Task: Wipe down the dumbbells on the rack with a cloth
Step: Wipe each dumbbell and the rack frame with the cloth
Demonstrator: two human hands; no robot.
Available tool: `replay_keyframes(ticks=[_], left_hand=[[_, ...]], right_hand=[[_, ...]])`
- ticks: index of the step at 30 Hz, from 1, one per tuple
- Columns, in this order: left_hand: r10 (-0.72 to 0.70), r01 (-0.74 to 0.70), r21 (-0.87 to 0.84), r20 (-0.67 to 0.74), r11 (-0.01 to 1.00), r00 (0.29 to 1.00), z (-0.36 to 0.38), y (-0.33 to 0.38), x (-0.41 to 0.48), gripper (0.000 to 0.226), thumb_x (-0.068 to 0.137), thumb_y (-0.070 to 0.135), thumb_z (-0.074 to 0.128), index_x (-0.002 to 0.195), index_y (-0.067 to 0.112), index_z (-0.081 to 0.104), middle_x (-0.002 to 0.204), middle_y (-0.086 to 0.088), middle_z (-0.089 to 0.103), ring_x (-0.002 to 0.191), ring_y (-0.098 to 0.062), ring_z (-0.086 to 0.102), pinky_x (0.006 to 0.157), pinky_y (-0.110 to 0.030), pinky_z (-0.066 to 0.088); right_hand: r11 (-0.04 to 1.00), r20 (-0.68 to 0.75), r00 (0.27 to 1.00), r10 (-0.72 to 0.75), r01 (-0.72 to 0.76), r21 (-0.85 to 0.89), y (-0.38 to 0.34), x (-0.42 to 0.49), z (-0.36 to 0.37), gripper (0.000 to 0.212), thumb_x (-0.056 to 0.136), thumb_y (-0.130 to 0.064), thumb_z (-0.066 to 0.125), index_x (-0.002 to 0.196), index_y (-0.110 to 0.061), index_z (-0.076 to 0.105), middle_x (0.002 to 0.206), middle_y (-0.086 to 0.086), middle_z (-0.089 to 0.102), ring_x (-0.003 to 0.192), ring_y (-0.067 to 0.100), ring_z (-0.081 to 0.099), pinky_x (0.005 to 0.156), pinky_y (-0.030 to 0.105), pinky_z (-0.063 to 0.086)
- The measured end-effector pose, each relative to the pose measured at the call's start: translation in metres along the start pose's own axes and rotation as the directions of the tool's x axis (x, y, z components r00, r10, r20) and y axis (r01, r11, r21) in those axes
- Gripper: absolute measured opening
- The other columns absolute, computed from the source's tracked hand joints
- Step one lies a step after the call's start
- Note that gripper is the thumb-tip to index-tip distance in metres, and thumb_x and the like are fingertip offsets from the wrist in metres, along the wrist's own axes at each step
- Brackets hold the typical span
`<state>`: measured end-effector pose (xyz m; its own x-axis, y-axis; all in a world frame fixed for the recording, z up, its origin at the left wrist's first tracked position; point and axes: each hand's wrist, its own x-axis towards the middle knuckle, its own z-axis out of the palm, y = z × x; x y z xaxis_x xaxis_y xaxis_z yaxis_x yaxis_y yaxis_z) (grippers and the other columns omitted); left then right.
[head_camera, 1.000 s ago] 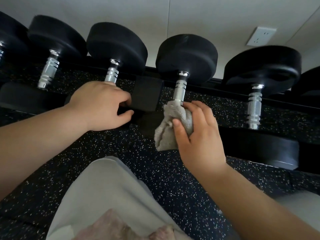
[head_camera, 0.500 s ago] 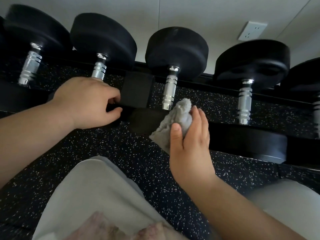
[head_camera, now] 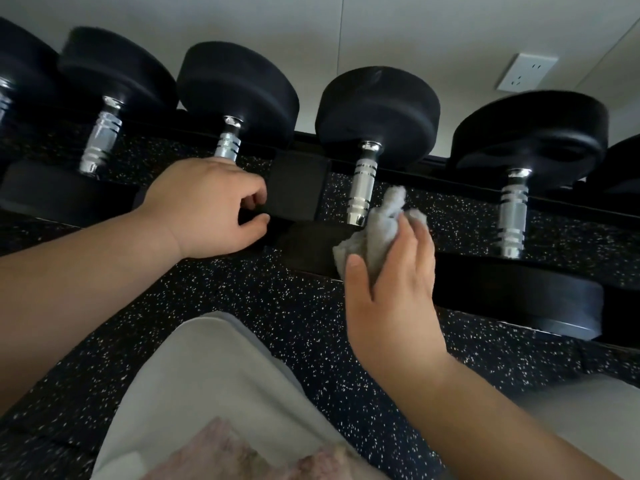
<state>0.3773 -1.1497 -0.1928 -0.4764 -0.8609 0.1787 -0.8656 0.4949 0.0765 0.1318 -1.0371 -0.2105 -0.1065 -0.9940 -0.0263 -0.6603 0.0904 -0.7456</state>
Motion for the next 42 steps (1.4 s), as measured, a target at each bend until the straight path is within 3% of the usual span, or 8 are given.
replay_keyframes(ticks=[3, 6, 15, 24, 27, 31, 37, 42], left_hand=[[-0.014, 0.014, -0.017, -0.02, 1.0, 1.0, -0.001, 0.0, -0.002, 0.042, 0.083, 0.061, 0.047, 0.094, 0.029, 0.072, 0.082, 0.012, 0.066, 0.087, -0.02, 0.064, 0.073, -0.036, 0.052], [-0.088, 0.08, -0.098, -0.085, 0.992, 0.993, -0.004, 0.0, -0.005, 0.036, 0.083, 0.057, 0.051, 0.09, 0.027, 0.072, 0.082, 0.009, 0.066, 0.086, -0.019, 0.063, 0.075, -0.038, 0.053], [-0.107, 0.105, -0.049, -0.041, 0.993, 0.993, 0.0, -0.002, -0.005, 0.033, 0.083, 0.058, 0.049, 0.087, 0.031, 0.068, 0.077, 0.014, 0.061, 0.083, -0.017, 0.06, 0.074, -0.037, 0.052], [-0.14, 0.137, -0.053, -0.061, 0.989, 0.988, 0.001, -0.003, -0.006, 0.034, 0.084, 0.053, 0.049, 0.088, 0.027, 0.07, 0.078, 0.01, 0.064, 0.083, -0.02, 0.062, 0.073, -0.041, 0.054], [-0.133, 0.128, -0.069, -0.067, 0.989, 0.989, 0.001, -0.004, -0.006, 0.033, 0.084, 0.051, 0.048, 0.088, 0.027, 0.071, 0.076, 0.01, 0.064, 0.079, -0.02, 0.062, 0.071, -0.041, 0.054], [-0.145, 0.142, -0.069, -0.043, 0.987, 0.988, 0.003, -0.004, -0.005, 0.034, 0.082, 0.053, 0.046, 0.085, 0.029, 0.069, 0.074, 0.011, 0.063, 0.075, -0.018, 0.061, 0.071, -0.039, 0.054], [-0.145, 0.145, -0.032, -0.004, 0.989, 0.989, 0.002, -0.003, -0.004, 0.041, 0.078, 0.06, 0.041, 0.087, 0.03, 0.069, 0.077, 0.01, 0.064, 0.078, -0.022, 0.064, 0.071, -0.041, 0.055], [-0.147, 0.147, -0.008, -0.003, 0.989, 0.989, 0.001, -0.002, -0.004, 0.039, 0.079, 0.058, 0.041, 0.087, 0.031, 0.069, 0.074, 0.01, 0.06, 0.074, -0.022, 0.062, 0.069, -0.04, 0.054]], right_hand=[[0.856, 0.076, 0.958, -0.275, 0.28, -0.434, -0.015, 0.013, 0.005, 0.066, 0.101, -0.051, 0.044, 0.156, -0.017, 0.035, 0.159, 0.014, 0.031, 0.146, 0.04, 0.03, 0.122, 0.055, 0.029], [0.749, 0.194, 0.923, -0.332, 0.383, -0.541, -0.029, 0.036, 0.007, 0.059, 0.102, -0.059, 0.033, 0.152, -0.029, 0.044, 0.147, 0.009, 0.05, 0.125, 0.038, 0.053, 0.104, 0.053, 0.047], [0.871, 0.31, 0.914, -0.261, 0.361, -0.333, -0.008, 0.058, -0.049, 0.05, 0.088, -0.074, 0.049, 0.124, -0.043, 0.059, 0.11, -0.018, 0.061, 0.092, 0.006, 0.061, 0.079, 0.034, 0.056], [0.547, 0.523, 0.815, -0.251, 0.565, -0.618, -0.061, 0.089, 0.024, 0.062, 0.086, -0.079, 0.047, 0.125, -0.032, 0.056, 0.113, -0.002, 0.058, 0.103, 0.025, 0.063, 0.077, 0.039, 0.055], [0.606, 0.51, 0.831, -0.223, 0.528, -0.595, -0.052, 0.086, -0.007, 0.056, 0.082, -0.081, 0.047, 0.114, -0.036, 0.056, 0.1, -0.005, 0.063, 0.089, 0.019, 0.064, 0.073, 0.036, 0.056], [0.794, 0.522, 0.846, -0.109, 0.39, -0.467, -0.047, 0.079, -0.059, 0.039, 0.077, -0.078, 0.058, 0.1, -0.046, 0.06, 0.076, -0.018, 0.068, 0.06, 0.0, 0.065, 0.054, 0.015, 0.044], [0.637, 0.536, 0.809, -0.242, 0.549, -0.541, -0.06, 0.092, 0.007, 0.061, 0.081, -0.082, 0.05, 0.113, -0.032, 0.06, 0.102, -0.007, 0.062, 0.096, 0.017, 0.059, 0.075, 0.034, 0.045], [0.602, 0.603, 0.774, -0.194, 0.579, -0.549, -0.071, 0.105, 0.016, 0.063, 0.083, -0.082, 0.051, 0.112, -0.027, 0.06, 0.1, -0.005, 0.062, 0.097, 0.019, 0.059, 0.079, 0.037, 0.051]])
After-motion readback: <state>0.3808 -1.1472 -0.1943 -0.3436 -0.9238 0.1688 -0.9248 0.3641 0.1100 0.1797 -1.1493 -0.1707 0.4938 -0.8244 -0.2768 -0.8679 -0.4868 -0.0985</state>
